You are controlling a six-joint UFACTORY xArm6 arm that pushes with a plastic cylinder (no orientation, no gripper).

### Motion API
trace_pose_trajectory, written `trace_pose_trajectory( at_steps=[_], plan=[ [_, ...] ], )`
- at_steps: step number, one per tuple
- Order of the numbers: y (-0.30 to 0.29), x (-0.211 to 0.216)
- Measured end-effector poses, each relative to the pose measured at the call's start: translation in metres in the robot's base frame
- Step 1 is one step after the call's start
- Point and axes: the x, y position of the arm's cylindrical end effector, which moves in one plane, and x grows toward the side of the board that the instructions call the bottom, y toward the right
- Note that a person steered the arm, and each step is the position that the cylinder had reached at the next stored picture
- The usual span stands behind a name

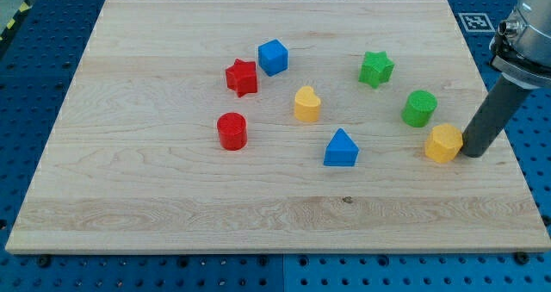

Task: Slide yellow hexagon a bit left

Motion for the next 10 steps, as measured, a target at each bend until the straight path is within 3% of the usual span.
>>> trace_pose_trajectory(
  at_steps=[5, 10],
  plan=[
    [0.016, -0.008],
    [-0.035, -0.008]
  ],
)
